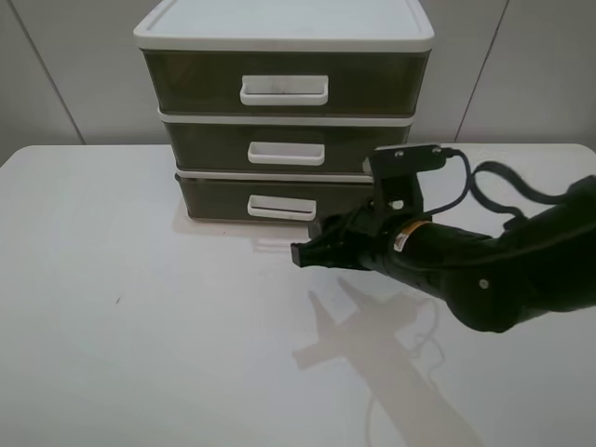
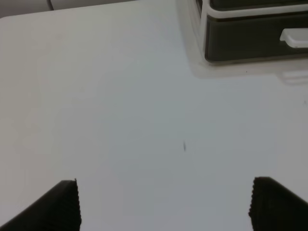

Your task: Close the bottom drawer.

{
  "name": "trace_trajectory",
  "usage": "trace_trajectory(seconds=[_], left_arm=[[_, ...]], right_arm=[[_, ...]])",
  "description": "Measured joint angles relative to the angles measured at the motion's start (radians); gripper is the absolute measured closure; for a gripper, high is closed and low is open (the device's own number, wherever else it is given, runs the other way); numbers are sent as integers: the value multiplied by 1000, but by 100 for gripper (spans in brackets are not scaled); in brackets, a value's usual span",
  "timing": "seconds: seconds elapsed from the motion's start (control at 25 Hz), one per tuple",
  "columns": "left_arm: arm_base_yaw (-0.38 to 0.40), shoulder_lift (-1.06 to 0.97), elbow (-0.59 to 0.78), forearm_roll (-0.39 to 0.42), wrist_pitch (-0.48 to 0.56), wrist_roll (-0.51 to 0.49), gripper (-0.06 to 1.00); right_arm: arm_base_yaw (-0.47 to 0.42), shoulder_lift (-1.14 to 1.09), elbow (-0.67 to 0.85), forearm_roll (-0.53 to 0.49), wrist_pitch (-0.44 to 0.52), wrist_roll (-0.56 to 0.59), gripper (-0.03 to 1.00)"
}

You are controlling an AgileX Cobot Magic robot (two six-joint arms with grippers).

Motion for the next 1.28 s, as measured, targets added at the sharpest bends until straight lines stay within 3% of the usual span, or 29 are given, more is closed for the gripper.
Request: trace_trajectory(seconds=[0.08,0.16,0.36,0.52,0.68,0.88,1.28], left_arm=[[0,0,0,0,0,0,23],[0,0,0,0,0,0,23],[0,0,0,0,0,0,23],[0,0,0,0,0,0,23],[0,0,0,0,0,0,23],[0,0,0,0,0,0,23],[0,0,0,0,0,0,23]], right_arm=[[-83,-106,3,-1,158,-5,26],[-187,-217,3,-6,334,-7,19],[-456,-532,4,-61,691,-4,15],[-702,-797,-6,-174,954,34,15],[-862,-1051,-57,-294,1189,39,15],[-878,-1280,-93,-351,1357,41,15],[-867,-1545,-46,-380,1461,41,15]])
